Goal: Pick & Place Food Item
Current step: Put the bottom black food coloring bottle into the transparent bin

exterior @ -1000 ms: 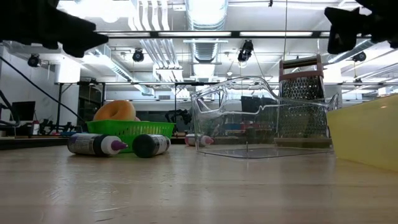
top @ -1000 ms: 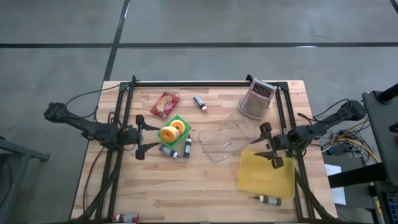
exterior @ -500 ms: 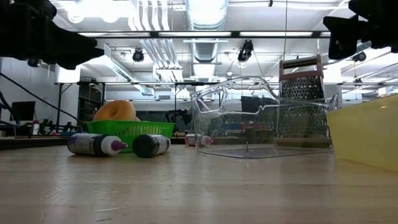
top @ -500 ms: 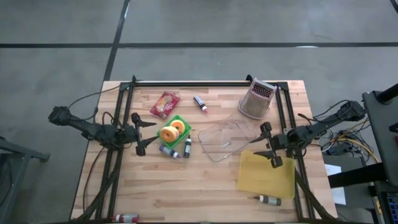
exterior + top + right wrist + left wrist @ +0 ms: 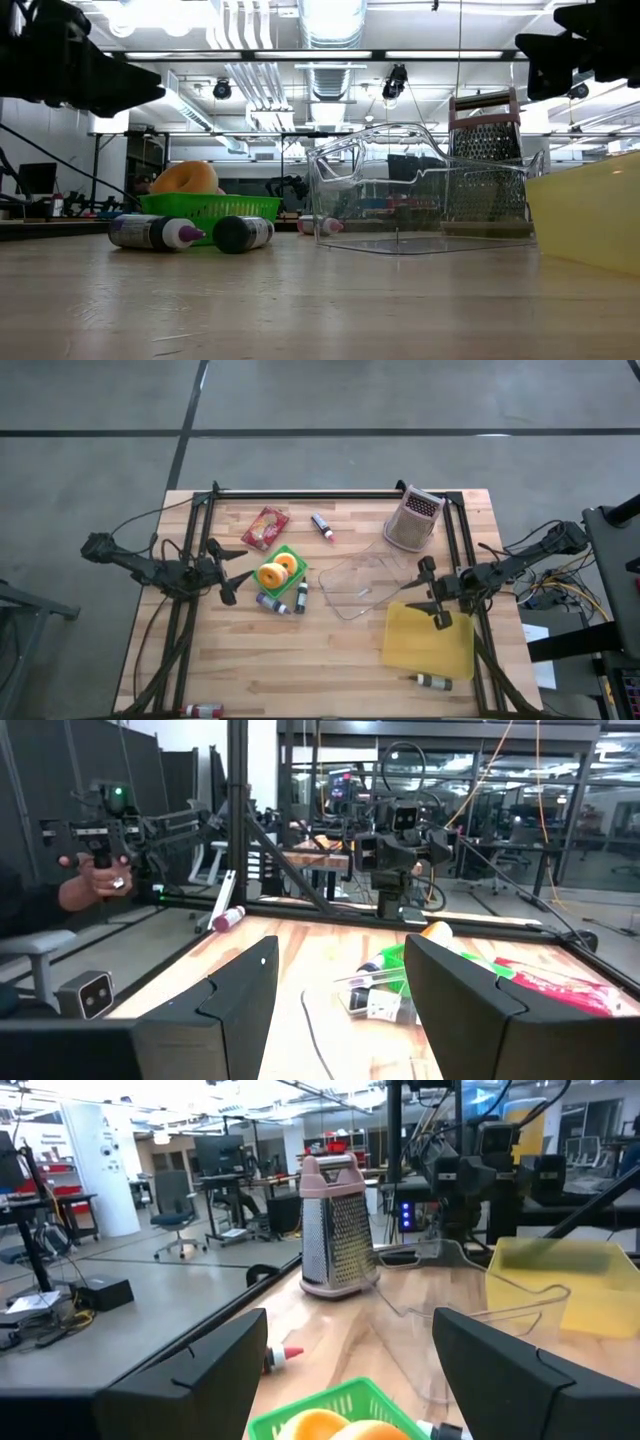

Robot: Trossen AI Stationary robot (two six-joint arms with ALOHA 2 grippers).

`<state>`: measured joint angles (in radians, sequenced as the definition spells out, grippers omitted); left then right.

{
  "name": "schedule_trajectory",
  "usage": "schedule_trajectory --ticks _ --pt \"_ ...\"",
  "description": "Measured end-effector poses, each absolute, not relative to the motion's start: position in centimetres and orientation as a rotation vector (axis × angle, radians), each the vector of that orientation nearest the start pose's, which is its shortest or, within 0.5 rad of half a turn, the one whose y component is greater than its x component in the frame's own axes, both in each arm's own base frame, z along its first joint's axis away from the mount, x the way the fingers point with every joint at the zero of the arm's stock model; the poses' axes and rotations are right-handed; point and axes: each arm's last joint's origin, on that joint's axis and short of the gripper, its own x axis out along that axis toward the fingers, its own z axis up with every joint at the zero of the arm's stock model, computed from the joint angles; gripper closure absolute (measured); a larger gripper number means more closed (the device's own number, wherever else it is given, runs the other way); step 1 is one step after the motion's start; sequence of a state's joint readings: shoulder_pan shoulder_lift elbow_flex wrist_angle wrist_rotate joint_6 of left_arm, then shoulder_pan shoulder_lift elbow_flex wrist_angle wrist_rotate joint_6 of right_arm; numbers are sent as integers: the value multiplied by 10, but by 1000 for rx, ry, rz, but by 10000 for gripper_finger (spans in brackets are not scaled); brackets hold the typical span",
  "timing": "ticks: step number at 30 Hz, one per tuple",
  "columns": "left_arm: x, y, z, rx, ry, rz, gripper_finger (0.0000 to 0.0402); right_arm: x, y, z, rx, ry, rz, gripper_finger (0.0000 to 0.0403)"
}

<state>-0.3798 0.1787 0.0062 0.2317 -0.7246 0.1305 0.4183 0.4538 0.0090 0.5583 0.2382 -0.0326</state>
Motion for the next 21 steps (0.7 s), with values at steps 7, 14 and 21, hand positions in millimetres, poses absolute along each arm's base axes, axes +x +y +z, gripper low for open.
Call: schedule_trajectory --ticks 7,14,21 --pt "101 -20 173 103 -26 346 115 117 45 179 5 -112 178 188" --pt "101 -20 171 111 -13 345 115 117 44 179 4 -112 178 188" --pt "101 -20 171 112 -10 345 115 117 44 179 4 -111 178 188"
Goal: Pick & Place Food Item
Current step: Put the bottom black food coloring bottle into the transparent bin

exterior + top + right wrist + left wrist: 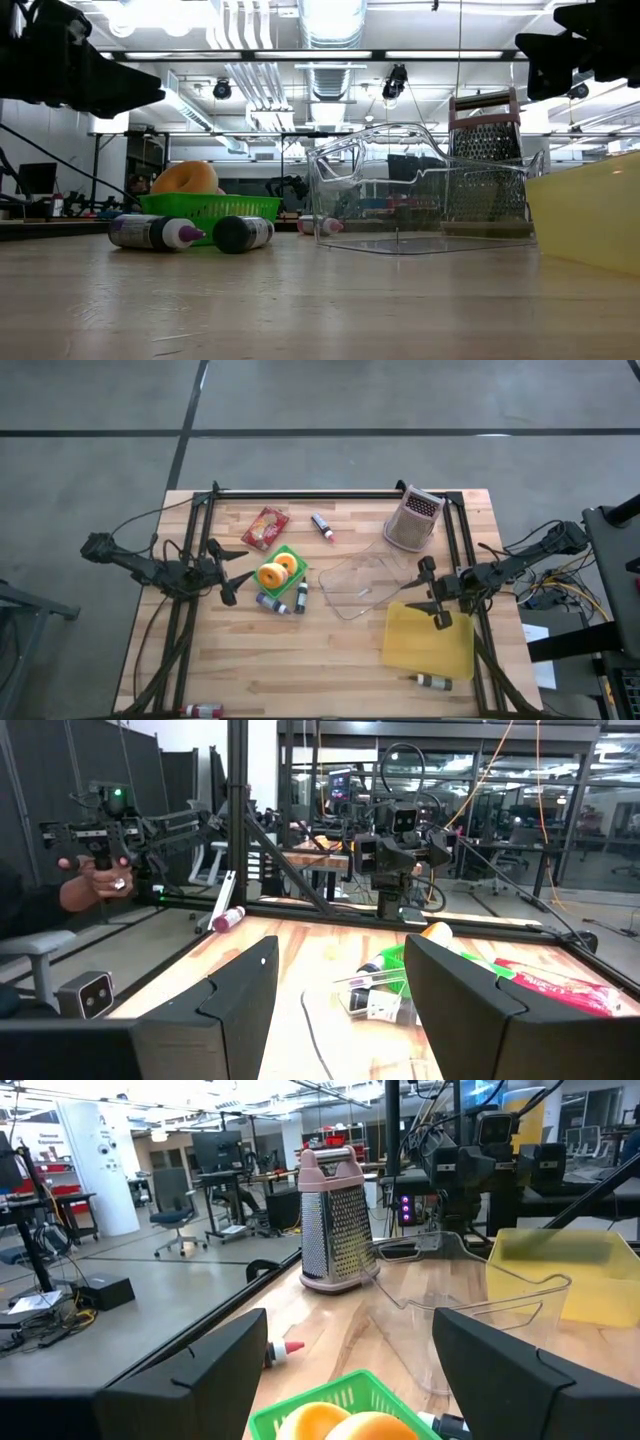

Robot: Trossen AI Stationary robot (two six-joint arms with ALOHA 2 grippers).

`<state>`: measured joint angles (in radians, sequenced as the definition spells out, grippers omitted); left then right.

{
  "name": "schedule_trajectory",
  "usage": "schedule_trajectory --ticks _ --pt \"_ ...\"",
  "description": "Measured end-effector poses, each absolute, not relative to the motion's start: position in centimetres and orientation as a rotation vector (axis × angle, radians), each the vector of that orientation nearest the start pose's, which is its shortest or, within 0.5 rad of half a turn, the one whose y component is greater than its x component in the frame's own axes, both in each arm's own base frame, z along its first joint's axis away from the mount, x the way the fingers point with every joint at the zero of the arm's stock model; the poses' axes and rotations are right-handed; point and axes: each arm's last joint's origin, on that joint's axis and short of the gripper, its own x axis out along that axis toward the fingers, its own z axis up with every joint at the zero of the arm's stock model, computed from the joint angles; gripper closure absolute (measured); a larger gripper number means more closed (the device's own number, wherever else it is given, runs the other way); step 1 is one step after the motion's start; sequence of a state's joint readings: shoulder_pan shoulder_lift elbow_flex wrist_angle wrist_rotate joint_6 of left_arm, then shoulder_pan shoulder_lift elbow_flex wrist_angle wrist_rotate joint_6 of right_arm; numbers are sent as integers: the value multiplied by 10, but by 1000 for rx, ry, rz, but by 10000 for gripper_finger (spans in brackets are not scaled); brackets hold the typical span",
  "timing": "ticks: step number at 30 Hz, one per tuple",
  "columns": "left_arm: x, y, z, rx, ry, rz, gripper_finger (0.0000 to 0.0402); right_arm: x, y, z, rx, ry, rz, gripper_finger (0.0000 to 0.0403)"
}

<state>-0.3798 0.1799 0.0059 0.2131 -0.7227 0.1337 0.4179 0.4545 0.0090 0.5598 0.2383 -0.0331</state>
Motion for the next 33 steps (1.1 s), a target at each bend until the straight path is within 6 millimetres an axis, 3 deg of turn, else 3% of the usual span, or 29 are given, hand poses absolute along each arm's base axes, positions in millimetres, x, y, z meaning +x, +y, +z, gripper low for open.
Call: schedule_trajectory --ticks 5,10,18,33 --pt "102 -21 170 114 -5 304 115 117 44 179 6 -111 177 188" --pt "103 -26 169 100 22 104 115 117 45 179 14 -111 179 188" --pt "101 -34 186 15 3 -177 115 116 47 179 54 -107 281 188" --pt "106 -20 179 -24 18 -149 127 123 24 181 -18 -136 192 188"
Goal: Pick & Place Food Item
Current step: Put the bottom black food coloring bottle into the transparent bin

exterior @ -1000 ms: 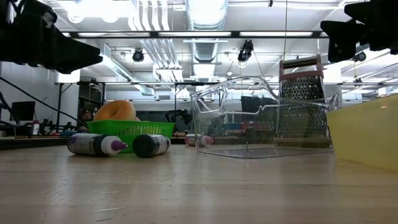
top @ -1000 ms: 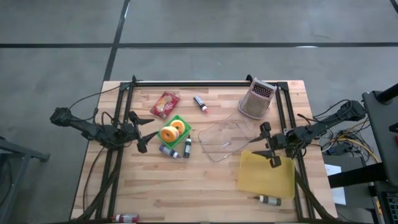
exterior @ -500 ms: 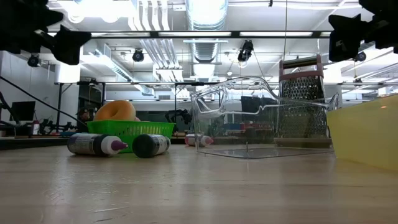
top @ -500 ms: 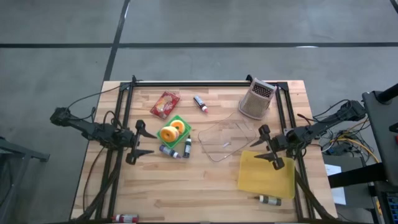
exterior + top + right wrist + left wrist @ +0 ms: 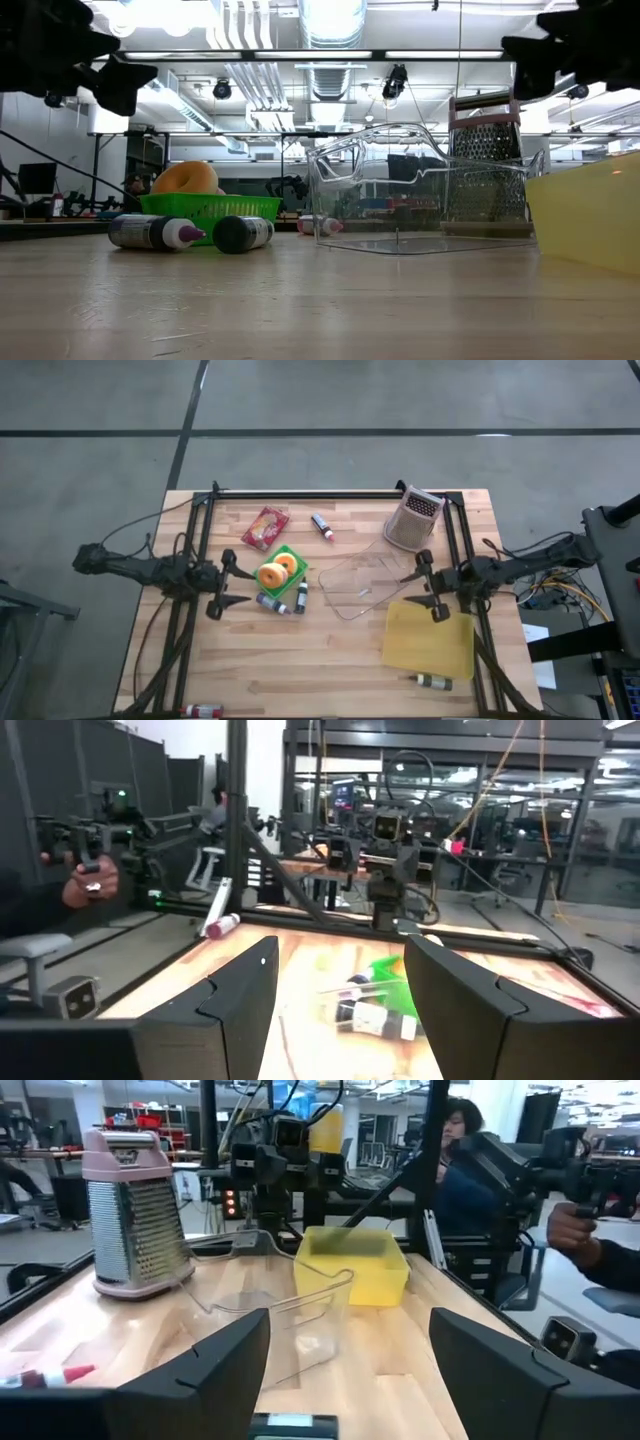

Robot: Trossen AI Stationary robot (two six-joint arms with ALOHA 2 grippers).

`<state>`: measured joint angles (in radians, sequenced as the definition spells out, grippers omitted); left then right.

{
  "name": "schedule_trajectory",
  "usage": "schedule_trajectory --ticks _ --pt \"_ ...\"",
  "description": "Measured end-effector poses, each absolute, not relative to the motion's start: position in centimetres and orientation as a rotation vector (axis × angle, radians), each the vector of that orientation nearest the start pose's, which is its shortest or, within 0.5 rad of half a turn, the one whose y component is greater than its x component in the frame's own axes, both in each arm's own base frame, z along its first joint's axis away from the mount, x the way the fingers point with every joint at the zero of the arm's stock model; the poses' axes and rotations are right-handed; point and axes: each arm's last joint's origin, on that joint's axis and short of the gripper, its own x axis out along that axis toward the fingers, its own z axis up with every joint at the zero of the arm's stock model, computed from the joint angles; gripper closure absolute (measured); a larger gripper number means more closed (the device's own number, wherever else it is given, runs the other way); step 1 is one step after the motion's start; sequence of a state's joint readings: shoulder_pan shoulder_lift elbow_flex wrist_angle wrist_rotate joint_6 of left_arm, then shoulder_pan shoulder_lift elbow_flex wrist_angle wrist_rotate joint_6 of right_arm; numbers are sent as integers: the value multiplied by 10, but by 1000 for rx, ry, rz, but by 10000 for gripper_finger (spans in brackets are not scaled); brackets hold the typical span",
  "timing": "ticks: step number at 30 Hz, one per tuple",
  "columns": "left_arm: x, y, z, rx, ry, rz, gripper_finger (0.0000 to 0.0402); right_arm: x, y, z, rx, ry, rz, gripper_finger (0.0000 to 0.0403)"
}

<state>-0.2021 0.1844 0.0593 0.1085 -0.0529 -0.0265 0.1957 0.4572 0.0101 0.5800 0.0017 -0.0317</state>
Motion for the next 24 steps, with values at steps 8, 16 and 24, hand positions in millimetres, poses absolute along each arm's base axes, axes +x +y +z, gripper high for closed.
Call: schedule_trajectory --ticks 8,16,24 --pt "109 -7 175 -39 20 -66 139 130 5 175 39 -73 160 188" --pt "109 -6 171 -37 23 -73 140 135 11 173 100 -16 226 188" --pt "109 -6 170 -38 32 -66 140 153 29 186 174 149 312 188"
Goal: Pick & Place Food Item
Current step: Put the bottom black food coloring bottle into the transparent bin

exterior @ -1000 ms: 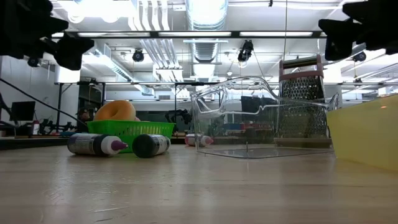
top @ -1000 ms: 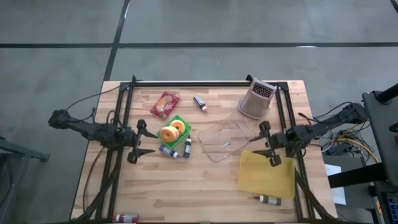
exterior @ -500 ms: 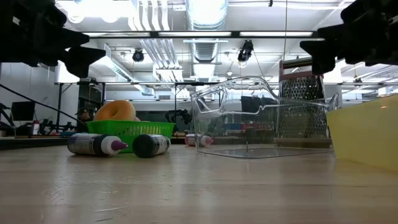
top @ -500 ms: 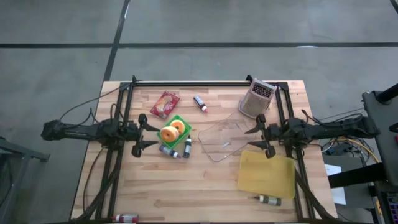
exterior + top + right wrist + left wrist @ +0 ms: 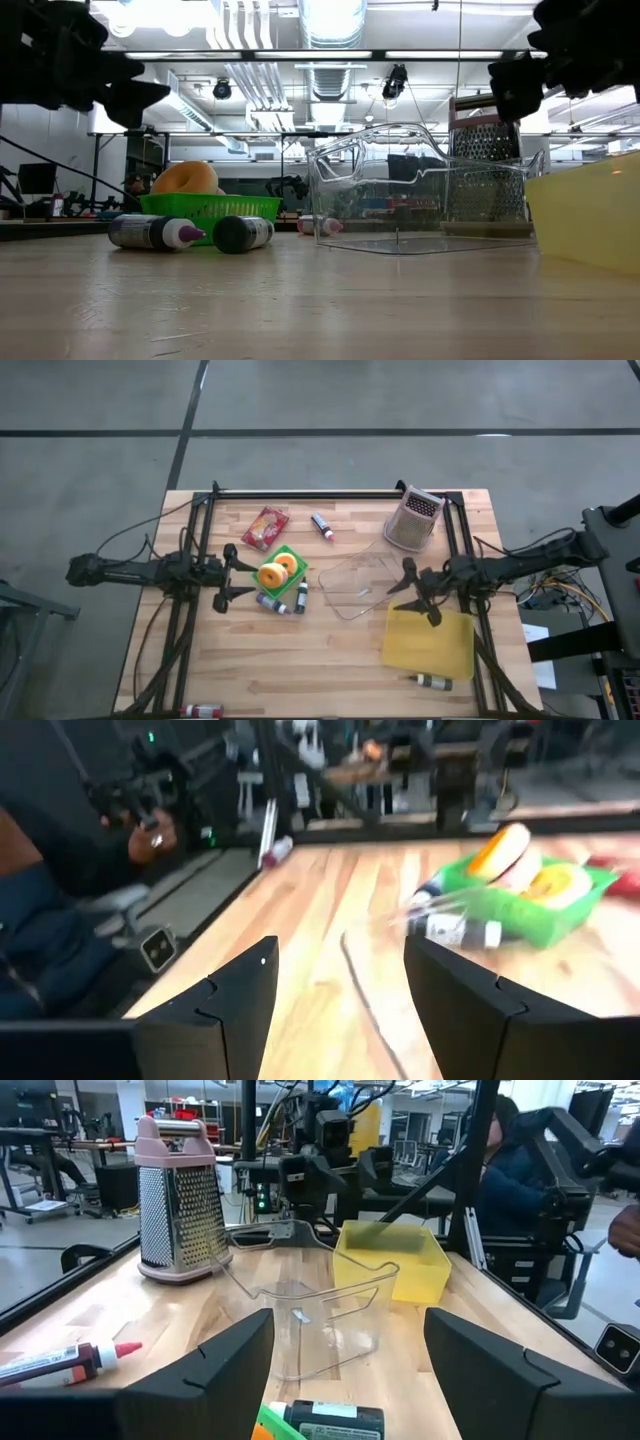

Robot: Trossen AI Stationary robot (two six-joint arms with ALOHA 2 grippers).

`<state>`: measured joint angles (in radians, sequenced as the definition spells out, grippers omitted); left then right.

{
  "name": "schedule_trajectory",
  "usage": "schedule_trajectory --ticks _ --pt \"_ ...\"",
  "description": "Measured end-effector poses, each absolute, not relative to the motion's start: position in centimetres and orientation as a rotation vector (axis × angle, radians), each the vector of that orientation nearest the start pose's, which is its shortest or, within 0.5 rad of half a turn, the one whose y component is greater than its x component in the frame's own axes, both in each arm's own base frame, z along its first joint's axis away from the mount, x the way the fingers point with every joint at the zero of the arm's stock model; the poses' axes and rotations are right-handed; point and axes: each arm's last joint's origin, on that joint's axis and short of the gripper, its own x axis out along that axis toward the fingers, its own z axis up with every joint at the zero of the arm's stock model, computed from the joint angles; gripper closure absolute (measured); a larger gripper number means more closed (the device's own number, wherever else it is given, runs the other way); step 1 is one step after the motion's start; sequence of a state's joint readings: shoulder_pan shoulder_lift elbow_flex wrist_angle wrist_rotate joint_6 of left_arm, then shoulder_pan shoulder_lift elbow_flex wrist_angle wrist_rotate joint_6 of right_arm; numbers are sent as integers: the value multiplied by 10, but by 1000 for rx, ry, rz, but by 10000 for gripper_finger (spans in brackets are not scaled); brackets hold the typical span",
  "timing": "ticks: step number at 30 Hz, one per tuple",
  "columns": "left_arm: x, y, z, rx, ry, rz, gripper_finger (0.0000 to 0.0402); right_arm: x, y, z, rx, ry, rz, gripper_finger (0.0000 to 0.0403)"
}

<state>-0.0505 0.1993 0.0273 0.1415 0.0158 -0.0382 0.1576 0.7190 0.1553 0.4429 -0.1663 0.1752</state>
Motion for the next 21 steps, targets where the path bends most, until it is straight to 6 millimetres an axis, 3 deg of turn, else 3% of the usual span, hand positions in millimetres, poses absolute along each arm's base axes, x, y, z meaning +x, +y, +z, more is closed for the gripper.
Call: schedule_trajectory --ticks 8,21 --pt "110 -5 165 -38 58 -46 140 176 61 205 195 316 362 188" --pt "110 -5 163 -48 50 -46 140 189 116 219 276 571 300 188"
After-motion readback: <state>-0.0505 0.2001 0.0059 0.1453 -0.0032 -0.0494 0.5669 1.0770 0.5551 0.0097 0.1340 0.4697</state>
